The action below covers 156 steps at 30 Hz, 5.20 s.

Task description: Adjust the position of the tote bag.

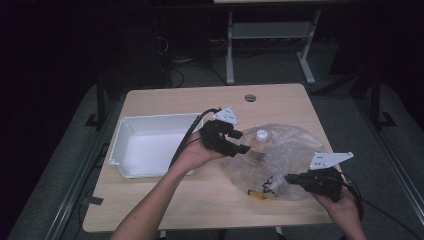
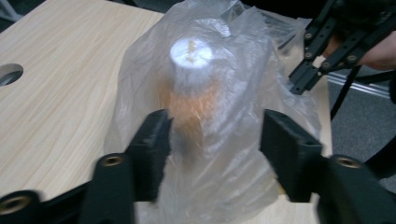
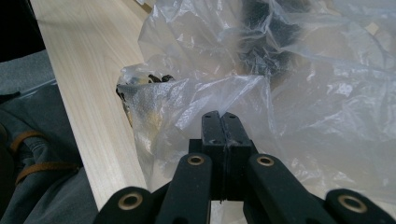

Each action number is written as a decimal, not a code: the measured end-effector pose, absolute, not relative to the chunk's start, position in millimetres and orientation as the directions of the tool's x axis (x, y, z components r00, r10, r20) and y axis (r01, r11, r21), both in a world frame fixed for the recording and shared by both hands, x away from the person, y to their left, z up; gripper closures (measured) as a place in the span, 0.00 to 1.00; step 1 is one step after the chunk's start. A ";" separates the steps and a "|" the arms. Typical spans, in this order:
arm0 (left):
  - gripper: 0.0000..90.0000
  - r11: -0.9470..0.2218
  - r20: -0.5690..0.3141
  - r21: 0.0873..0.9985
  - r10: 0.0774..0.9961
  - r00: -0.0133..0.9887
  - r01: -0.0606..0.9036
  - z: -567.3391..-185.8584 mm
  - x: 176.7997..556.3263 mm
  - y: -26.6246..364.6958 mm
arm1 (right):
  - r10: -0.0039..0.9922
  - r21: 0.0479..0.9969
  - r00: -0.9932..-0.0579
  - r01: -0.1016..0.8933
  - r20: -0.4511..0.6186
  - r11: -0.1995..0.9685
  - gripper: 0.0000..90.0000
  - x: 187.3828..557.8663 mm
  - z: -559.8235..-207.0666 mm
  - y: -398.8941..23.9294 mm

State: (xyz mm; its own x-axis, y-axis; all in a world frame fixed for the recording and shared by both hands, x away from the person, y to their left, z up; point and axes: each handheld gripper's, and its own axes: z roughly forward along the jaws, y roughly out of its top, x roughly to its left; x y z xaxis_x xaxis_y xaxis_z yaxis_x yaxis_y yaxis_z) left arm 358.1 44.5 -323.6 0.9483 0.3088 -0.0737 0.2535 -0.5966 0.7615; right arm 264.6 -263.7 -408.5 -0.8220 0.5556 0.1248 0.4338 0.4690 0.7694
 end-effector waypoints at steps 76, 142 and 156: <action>0.84 -0.652 -0.130 0.653 0.405 0.905 0.385 -374.6 384.6 81.2 | 0.511 0.880 -0.856 0.303 0.082 0.367 0.97 283.2 -356.2 -246.6; 0.83 -0.617 -0.070 0.769 0.178 0.982 0.167 -313.9 339.1 46.0 | 0.380 0.834 -0.924 0.242 0.042 0.497 0.97 301.1 -373.6 -160.0; 1.00 -0.634 -0.023 0.759 0.202 0.979 0.149 -316.9 338.3 46.1 | 0.396 0.847 -0.916 0.254 0.056 0.466 0.80 291.7 -370.1 -177.2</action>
State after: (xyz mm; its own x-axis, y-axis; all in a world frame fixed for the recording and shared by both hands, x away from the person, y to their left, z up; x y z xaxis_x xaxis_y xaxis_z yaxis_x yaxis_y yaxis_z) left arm 338.3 46.1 -316.9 0.9792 0.2016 -0.0235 0.1487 -0.6340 0.7589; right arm 291.7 -177.2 -370.1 -0.9164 0.3962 0.0563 0.2537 0.4664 0.8474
